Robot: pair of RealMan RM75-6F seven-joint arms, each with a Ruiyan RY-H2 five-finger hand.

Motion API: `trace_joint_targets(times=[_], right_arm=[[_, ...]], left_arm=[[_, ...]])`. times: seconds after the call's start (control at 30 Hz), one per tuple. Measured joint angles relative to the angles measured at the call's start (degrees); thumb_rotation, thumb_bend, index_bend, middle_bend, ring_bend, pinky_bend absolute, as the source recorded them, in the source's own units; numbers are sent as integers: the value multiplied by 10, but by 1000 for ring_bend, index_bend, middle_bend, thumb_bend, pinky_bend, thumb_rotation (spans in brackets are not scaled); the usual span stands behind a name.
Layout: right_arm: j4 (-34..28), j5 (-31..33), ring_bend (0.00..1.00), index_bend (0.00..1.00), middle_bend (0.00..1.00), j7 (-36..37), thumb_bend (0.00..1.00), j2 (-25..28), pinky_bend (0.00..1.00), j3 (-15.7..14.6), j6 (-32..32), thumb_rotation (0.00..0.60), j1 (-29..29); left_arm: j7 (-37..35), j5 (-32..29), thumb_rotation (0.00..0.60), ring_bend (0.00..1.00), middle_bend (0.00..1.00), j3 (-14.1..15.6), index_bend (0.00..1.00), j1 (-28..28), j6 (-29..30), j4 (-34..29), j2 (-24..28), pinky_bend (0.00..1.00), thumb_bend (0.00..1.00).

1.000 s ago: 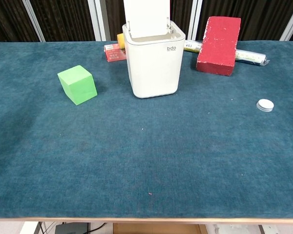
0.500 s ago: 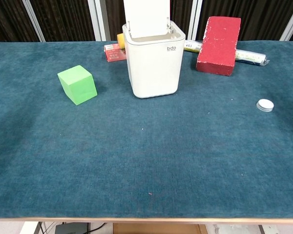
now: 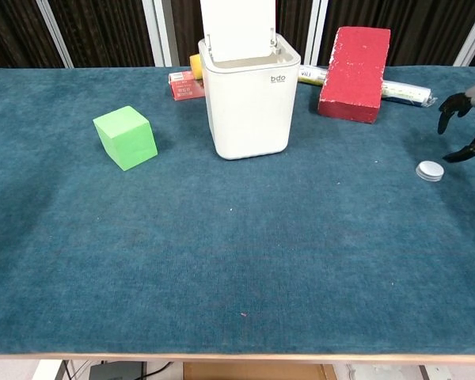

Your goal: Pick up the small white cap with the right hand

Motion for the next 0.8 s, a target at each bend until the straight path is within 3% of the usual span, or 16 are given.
trace_joint_targets(times=[0.8], right_arm=[[78,-6,159,472,138,10,115,-69,251,-25,10,600,13]], left_arm=[[12,-4,600,30,144,1,166,-1,-5,-2,-3,6,161]])
